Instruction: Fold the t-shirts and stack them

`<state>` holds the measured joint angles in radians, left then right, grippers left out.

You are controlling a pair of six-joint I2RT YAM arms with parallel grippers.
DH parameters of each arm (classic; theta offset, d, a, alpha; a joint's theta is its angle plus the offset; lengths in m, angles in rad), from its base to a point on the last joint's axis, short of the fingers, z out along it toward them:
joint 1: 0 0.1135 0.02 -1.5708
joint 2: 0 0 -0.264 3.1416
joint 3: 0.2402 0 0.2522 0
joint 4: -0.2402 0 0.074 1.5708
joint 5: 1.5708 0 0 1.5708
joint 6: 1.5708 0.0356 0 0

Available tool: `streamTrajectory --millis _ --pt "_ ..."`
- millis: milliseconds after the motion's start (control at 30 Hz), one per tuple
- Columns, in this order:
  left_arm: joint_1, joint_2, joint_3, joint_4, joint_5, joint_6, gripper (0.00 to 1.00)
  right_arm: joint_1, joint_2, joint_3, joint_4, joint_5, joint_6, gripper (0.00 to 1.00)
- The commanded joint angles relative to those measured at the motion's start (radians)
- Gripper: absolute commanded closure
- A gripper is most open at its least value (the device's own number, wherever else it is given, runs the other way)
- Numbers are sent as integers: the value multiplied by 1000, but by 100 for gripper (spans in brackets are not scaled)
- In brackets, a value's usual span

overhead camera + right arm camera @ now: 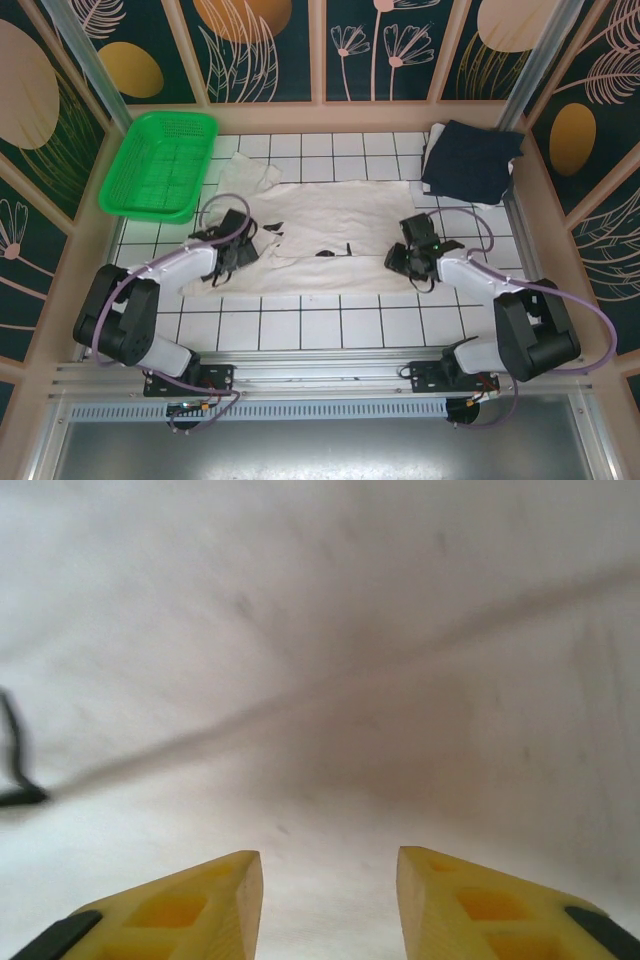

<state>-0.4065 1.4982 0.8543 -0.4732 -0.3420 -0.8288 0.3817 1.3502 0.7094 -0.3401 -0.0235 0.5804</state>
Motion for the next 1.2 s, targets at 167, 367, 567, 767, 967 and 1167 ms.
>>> streamTrajectory --millis 167,367,567,767,967,1167 --pt "6 267 618 -116 -128 186 1 -107 183 423 1 67 -161 54" --pt "59 670 1116 -202 -166 260 2 -176 448 665 -17 76 -232 54" --pt "138 953 1454 -177 -114 293 2 -234 697 875 -58 43 -276 55" --pt "197 1051 1501 -62 -57 275 1 -239 897 1080 -137 80 -324 58" --pt "209 1152 1525 24 -57 264 2 -225 978 1171 -190 162 -307 58" --pt "212 1163 1467 48 -14 228 6 -227 1002 1167 -174 117 -299 57"
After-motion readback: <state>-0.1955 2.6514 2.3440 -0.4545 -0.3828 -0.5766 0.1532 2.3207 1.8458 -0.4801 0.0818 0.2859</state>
